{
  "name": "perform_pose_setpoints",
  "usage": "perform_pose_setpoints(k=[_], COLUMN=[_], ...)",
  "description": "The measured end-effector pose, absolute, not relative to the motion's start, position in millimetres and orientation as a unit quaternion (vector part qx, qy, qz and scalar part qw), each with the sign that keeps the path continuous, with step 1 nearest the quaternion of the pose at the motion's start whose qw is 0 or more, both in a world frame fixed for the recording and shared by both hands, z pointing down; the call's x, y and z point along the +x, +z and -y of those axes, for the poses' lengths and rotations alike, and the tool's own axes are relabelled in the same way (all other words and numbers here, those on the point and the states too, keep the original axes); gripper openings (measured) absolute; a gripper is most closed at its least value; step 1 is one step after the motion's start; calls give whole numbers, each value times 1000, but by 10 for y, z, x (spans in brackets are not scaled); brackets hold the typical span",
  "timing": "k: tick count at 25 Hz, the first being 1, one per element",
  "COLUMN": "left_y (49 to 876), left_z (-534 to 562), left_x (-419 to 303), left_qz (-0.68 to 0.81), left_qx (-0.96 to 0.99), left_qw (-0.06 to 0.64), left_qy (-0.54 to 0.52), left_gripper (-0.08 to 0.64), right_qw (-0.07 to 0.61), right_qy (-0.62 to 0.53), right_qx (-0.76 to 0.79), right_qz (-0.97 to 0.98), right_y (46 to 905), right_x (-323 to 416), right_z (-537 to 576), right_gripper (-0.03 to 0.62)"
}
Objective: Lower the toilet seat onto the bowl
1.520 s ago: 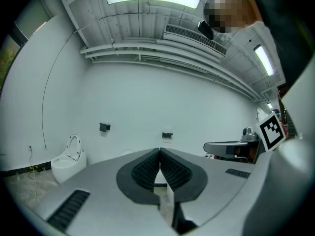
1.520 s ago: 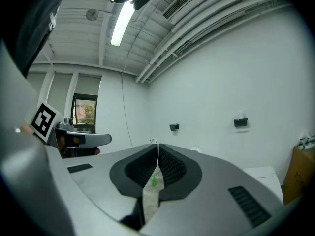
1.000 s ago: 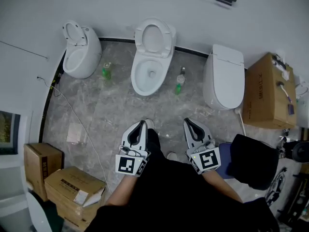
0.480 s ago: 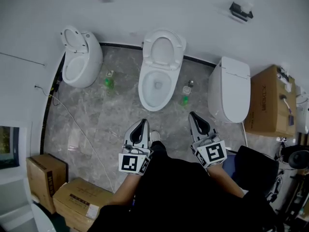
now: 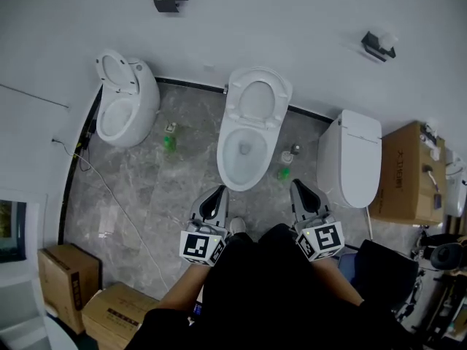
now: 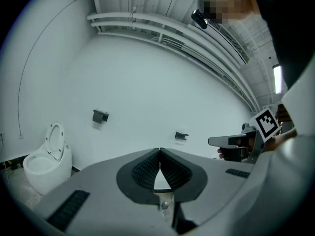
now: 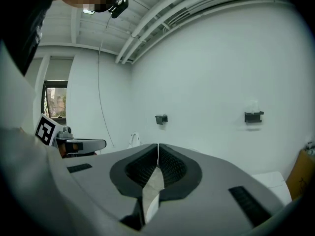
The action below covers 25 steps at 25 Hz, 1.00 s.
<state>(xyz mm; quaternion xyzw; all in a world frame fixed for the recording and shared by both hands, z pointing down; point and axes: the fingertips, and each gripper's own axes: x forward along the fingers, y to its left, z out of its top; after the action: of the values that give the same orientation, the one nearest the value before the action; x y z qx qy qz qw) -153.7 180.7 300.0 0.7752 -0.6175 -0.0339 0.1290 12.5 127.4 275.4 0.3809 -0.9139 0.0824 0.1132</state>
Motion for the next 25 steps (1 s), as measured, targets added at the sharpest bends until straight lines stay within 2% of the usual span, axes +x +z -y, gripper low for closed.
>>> perform_pose_setpoints(k=[6,13,25], left_y=[3102,3404,4028], left_z=[-1509,-1049,690], left_x=[-1646,-1646,-1644], left_qz=[619,629,627], left_qx=[774,761,760], left_qw=[128,157,170], left_qy=[-33,-17,27], left_gripper=[17,17,17], right_qw=[114,102,142], right_qy=[88,89,131], right_qx=[384,382,383], right_qz=[912,914,903], right_y=[2839,2996,3625], right_x=[25,-58,45], right_z=[-971,-371,1267], right_gripper=[32,32,34])
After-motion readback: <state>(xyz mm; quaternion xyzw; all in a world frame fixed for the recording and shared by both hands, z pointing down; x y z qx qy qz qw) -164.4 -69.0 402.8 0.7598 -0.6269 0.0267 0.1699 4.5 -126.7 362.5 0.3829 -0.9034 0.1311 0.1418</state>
